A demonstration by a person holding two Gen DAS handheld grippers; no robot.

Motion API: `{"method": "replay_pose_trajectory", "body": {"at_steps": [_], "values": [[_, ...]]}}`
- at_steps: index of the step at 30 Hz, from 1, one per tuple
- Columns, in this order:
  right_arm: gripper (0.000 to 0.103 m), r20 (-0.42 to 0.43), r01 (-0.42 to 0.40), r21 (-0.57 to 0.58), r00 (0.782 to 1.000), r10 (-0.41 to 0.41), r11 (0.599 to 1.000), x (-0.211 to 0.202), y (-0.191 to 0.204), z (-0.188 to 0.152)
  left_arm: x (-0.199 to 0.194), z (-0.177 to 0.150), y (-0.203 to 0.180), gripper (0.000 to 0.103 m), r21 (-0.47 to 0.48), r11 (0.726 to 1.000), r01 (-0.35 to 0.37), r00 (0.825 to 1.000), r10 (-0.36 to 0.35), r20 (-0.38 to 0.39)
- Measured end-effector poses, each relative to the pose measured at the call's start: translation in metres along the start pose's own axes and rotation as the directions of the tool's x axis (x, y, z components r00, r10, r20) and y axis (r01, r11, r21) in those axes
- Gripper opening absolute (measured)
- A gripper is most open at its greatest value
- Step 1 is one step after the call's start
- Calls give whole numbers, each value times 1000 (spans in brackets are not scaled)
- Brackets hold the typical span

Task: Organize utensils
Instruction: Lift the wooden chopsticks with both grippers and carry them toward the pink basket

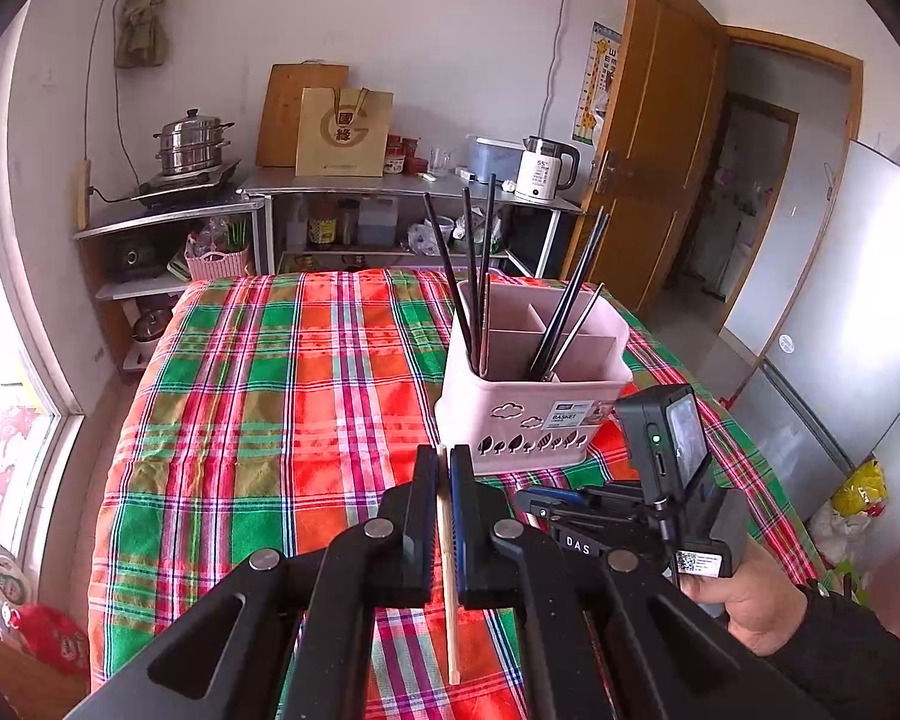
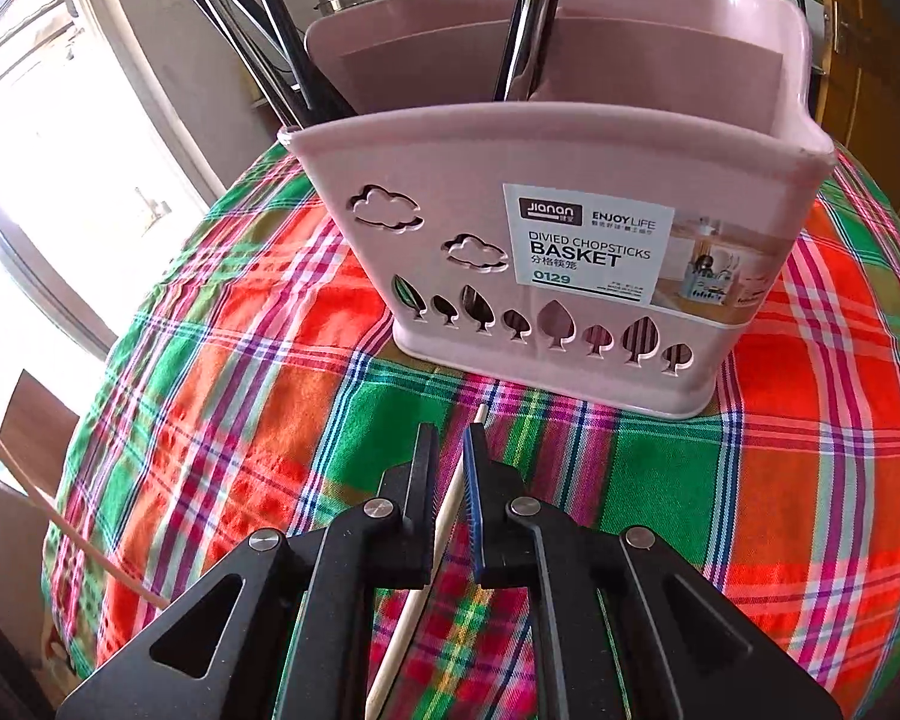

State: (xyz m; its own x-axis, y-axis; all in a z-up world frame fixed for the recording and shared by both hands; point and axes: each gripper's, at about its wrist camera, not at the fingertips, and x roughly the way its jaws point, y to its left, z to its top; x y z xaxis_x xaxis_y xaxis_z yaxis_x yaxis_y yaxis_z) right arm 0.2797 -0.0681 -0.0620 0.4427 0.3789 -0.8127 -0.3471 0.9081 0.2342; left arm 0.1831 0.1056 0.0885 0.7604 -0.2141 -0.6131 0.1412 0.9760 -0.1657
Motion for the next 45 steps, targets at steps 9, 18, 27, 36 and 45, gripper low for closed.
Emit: {"method": "replay_pose_trajectory", "body": {"at_steps": [9,18,27,36,45], "values": [[2,-10,59,-41,998,-60,997,7,8,5,4,1,2,4,1,1000,14,1000,-14,2],[0,91,18,-79,996,-11,997,-44,19,12,3,1,-3,4,5,1000,17,1000,-17,-1],[12,23,5,-109,1000,-3,994,-34,26,9,0,-1,1,4,-14,1000,4,1000,-4,2],[13,-32,51,-104,998,-55,993,15,19,5,-1,-2,8,4,-12,1000,13,1000,-13,4],[5,-43,56,-101,997,-61,993,20,20,9,5,1,7,4,-13,1000,22,1000,-22,2]]}}
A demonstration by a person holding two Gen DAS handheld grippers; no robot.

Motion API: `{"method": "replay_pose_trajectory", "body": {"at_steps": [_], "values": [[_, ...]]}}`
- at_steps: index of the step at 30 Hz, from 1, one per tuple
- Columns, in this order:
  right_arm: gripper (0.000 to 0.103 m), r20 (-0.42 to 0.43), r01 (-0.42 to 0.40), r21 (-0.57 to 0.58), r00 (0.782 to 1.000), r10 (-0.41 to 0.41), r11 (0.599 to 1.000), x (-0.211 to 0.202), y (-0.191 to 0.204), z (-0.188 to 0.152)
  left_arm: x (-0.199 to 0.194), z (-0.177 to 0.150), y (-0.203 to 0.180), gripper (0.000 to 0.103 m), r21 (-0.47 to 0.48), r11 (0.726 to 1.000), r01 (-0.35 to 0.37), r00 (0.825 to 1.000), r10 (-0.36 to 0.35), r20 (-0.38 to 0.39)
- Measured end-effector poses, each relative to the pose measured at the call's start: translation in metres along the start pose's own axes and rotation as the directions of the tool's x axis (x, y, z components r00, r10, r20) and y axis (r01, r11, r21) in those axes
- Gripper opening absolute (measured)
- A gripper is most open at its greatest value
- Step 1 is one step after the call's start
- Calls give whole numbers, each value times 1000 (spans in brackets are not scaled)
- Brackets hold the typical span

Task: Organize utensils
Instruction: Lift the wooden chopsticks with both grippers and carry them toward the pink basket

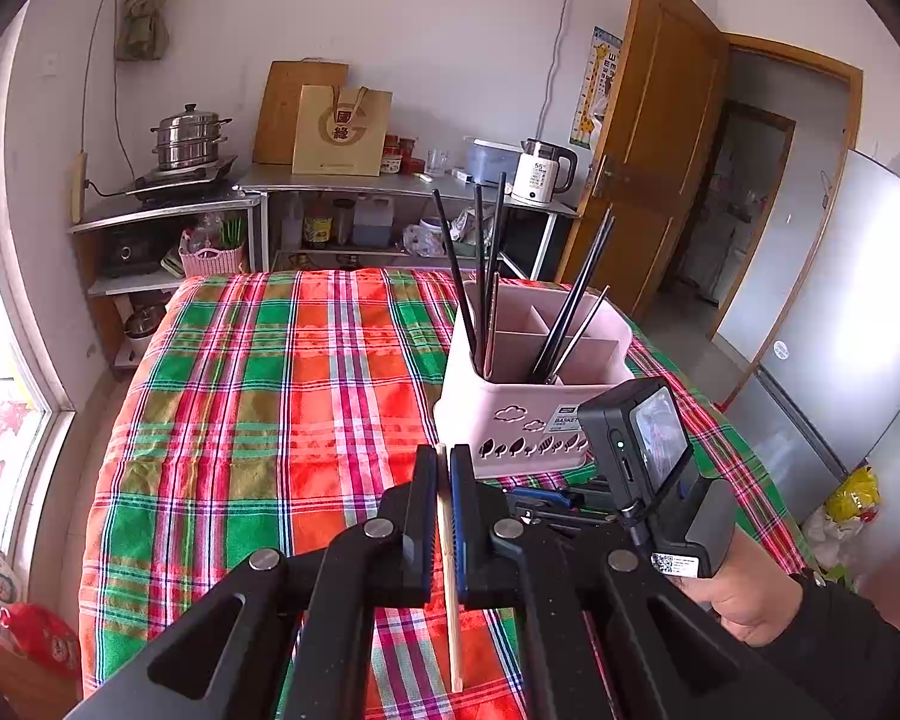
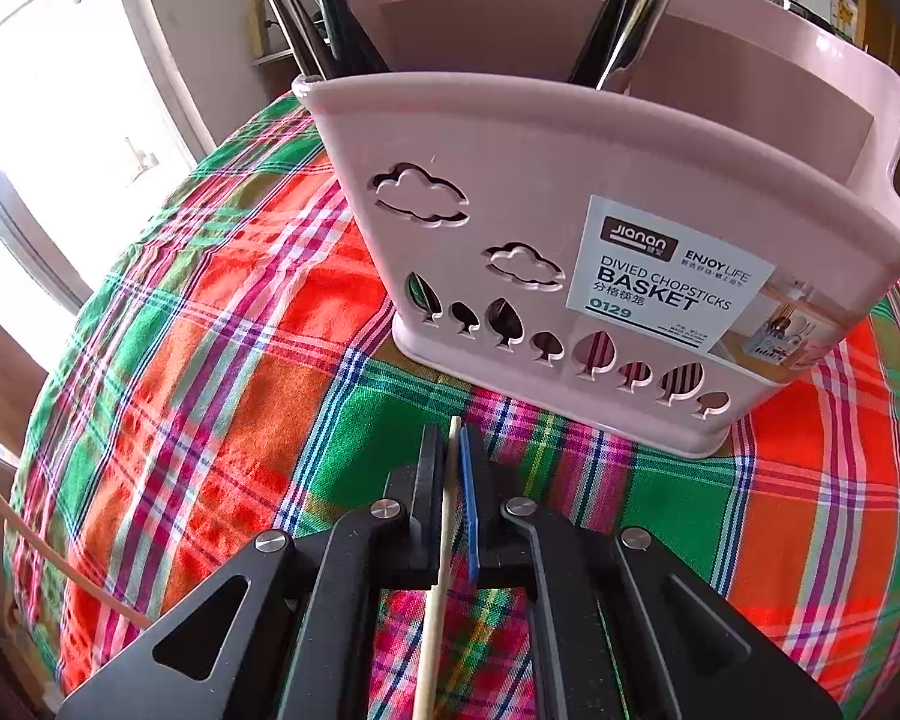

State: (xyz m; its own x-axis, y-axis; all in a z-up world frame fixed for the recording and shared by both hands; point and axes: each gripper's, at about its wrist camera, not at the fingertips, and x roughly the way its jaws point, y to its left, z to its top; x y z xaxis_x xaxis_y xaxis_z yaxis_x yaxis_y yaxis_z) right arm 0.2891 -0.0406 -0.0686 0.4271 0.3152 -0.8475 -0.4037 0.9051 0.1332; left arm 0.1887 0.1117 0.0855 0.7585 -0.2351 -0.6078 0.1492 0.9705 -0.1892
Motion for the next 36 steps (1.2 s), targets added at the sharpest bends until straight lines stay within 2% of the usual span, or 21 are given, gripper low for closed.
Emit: {"method": "replay_pose_trajectory", "body": {"at_steps": [8,19,25,36], "values": [[5,135,-49,-5,990,50,999,-59,-1,4,1,1,-5,4,12,1000,-1,1000,1,-10],[5,337,-60,-43,939,71,997,-157,-4,-8,-7,2,-17,4,19,1000,-24,1000,24,-11],[5,369,-63,-46,926,76,997,-180,-11,-26,-15,4,-30,4,36,999,-20,1000,20,-3],[5,374,-62,-60,924,80,996,-210,-23,-62,-30,-10,-50,4,66,998,17,1000,-16,-26]]}}
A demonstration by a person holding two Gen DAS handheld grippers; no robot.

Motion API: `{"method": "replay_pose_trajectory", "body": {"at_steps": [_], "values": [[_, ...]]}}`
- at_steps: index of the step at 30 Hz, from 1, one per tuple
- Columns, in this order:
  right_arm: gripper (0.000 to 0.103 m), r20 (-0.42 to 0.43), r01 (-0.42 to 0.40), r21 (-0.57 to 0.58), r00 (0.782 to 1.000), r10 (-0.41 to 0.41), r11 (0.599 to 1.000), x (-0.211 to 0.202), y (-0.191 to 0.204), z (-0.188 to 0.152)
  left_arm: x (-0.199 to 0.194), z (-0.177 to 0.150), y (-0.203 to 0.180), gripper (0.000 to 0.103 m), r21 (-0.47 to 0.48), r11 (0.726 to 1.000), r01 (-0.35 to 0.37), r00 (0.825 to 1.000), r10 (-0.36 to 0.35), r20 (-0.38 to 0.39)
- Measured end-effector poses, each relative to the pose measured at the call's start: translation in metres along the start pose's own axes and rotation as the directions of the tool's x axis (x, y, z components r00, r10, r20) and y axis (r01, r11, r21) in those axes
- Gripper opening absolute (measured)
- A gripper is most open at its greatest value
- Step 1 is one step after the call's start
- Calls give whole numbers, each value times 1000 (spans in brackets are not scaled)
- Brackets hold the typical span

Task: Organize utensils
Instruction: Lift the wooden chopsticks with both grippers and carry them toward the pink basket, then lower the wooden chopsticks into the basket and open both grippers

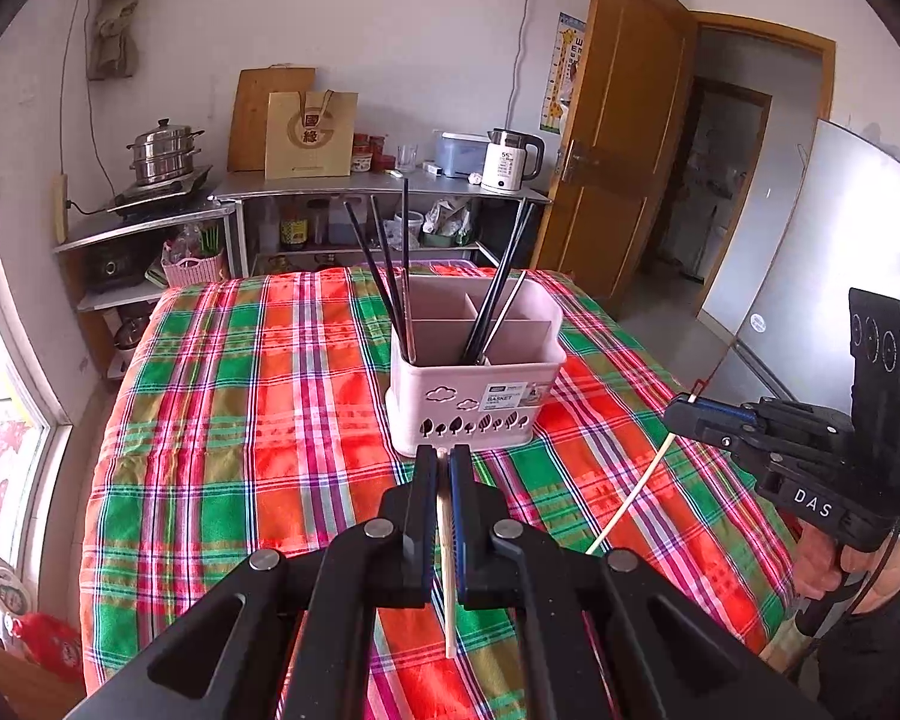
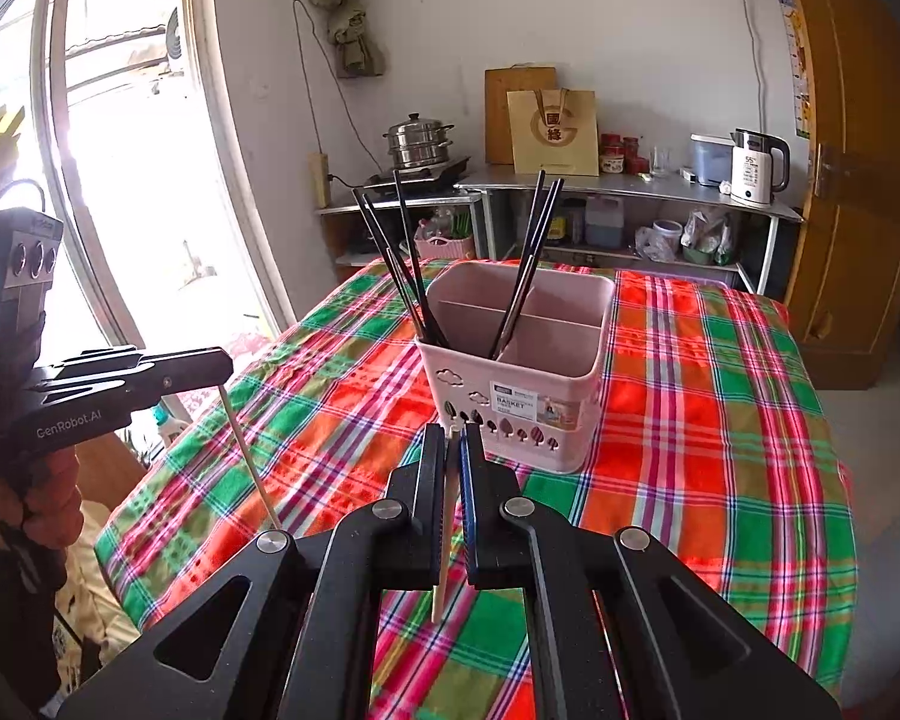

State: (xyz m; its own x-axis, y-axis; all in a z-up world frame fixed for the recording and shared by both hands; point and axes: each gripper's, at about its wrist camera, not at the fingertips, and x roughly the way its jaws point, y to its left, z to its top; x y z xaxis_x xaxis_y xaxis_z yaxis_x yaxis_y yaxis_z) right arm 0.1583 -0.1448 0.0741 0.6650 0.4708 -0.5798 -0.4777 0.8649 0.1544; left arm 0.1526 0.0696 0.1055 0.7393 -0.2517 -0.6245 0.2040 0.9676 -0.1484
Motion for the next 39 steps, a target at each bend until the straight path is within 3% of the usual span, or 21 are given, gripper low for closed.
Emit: {"method": "replay_pose_trajectory", "body": {"at_steps": [11,16,24,39], "values": [[5,-9,0,-36,1000,0,999,-13,4,-9,-5,-13,-10,4,26,1000,5,1000,-5,-24],[5,22,3,-39,1000,-2,999,-16,4,-1,-10,-4,-10,4,26,1000,15,1000,-15,-4],[5,111,11,10,994,-12,1000,-17,-6,27,-10,35,-10,4,14,999,33,998,-34,51],[5,286,-29,93,958,1,995,-8,-26,91,3,134,-3,4,-19,1000,23,978,-19,207]]}}
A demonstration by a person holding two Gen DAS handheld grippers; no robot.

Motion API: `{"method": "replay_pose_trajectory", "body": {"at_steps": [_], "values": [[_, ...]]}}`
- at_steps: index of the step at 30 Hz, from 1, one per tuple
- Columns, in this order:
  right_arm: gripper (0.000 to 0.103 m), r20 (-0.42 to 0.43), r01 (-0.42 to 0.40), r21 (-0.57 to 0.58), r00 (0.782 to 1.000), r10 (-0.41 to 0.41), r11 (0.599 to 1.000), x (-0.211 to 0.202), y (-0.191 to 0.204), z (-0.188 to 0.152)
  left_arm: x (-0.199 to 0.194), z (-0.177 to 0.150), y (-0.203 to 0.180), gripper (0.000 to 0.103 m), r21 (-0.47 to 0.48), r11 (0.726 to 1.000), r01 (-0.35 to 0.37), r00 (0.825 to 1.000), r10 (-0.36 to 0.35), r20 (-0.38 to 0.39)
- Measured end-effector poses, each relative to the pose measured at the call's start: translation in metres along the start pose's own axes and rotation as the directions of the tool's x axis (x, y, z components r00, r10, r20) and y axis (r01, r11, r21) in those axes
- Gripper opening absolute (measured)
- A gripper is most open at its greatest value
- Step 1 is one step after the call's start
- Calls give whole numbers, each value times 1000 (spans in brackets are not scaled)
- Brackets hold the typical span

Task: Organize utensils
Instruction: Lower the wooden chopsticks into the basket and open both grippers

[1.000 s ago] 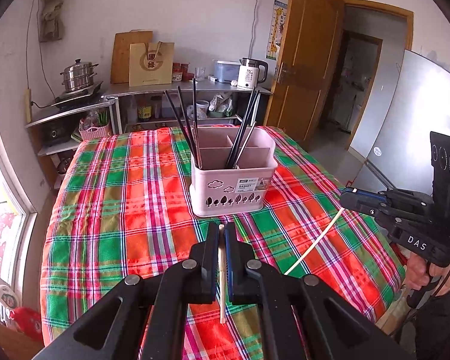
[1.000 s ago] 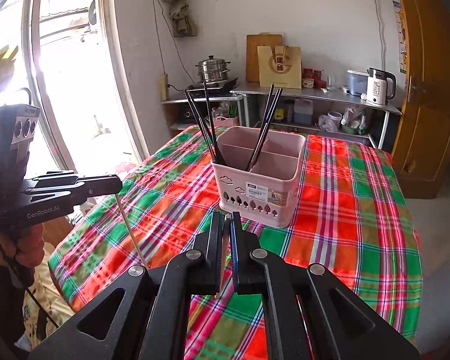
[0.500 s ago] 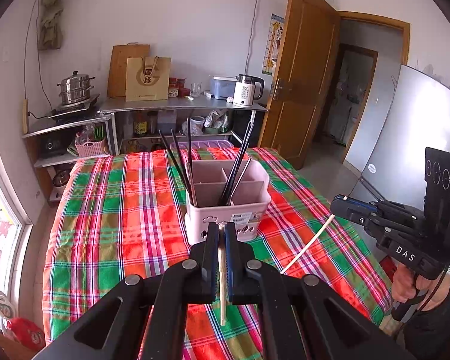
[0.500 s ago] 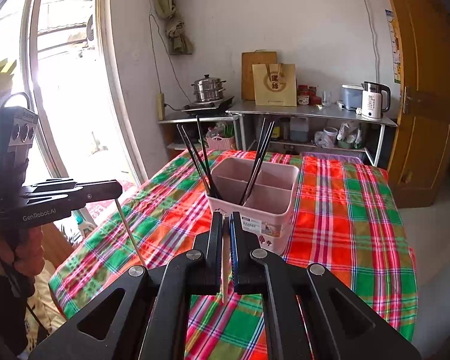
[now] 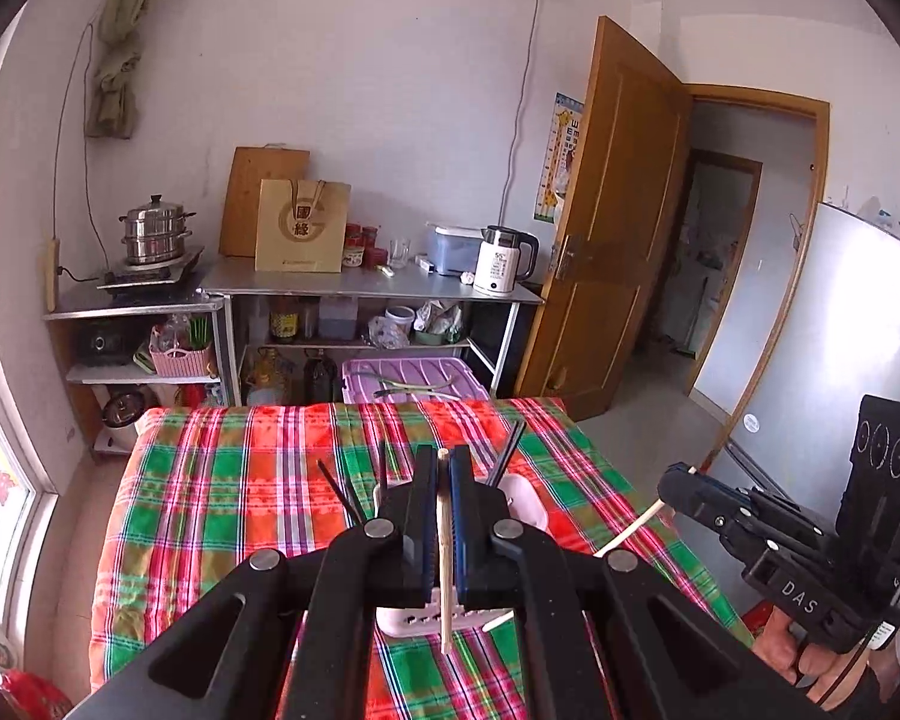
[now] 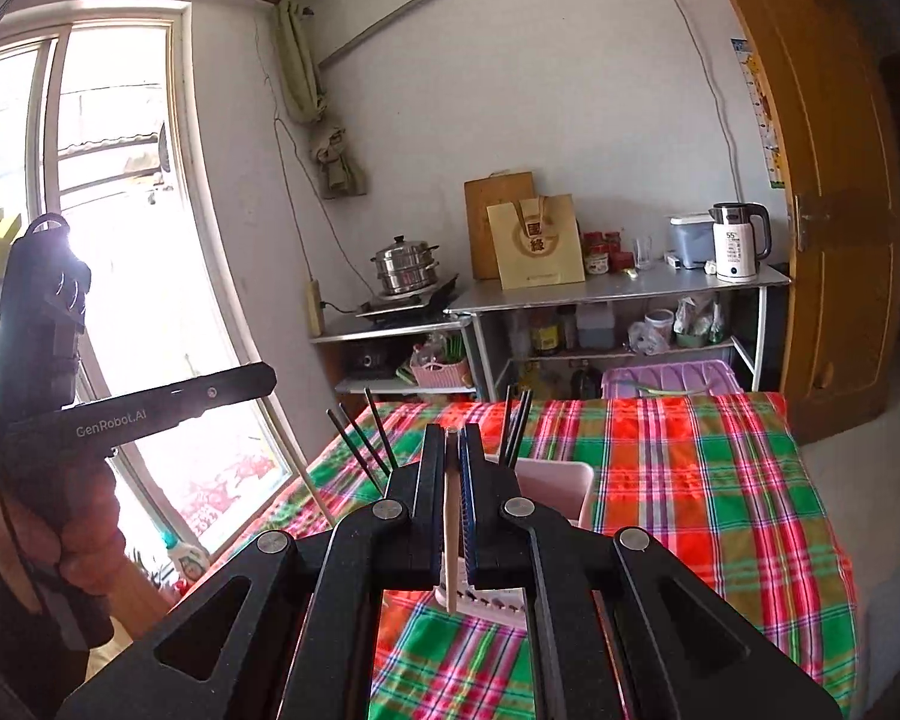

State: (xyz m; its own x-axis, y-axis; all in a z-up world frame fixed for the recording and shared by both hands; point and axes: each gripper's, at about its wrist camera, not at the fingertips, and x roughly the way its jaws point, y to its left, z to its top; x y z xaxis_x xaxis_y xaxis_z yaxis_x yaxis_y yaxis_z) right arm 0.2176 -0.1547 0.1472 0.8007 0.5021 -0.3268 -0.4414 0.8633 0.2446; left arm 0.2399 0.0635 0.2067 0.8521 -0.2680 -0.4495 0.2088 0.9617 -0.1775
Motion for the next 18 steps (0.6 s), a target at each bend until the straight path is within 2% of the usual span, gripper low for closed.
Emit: {"method": "replay_pose_trajectory", "body": {"at_steps": [9,18], "values": [[5,43,3,-1,999,-3,1000,20,-2,15,27,23,3,4,12,1000,-22,998,21,55],[5,11,21,-13,1000,-21,1000,45,-5,0,58,9,10,4,-1,1000,-7,999,7,40]]}}
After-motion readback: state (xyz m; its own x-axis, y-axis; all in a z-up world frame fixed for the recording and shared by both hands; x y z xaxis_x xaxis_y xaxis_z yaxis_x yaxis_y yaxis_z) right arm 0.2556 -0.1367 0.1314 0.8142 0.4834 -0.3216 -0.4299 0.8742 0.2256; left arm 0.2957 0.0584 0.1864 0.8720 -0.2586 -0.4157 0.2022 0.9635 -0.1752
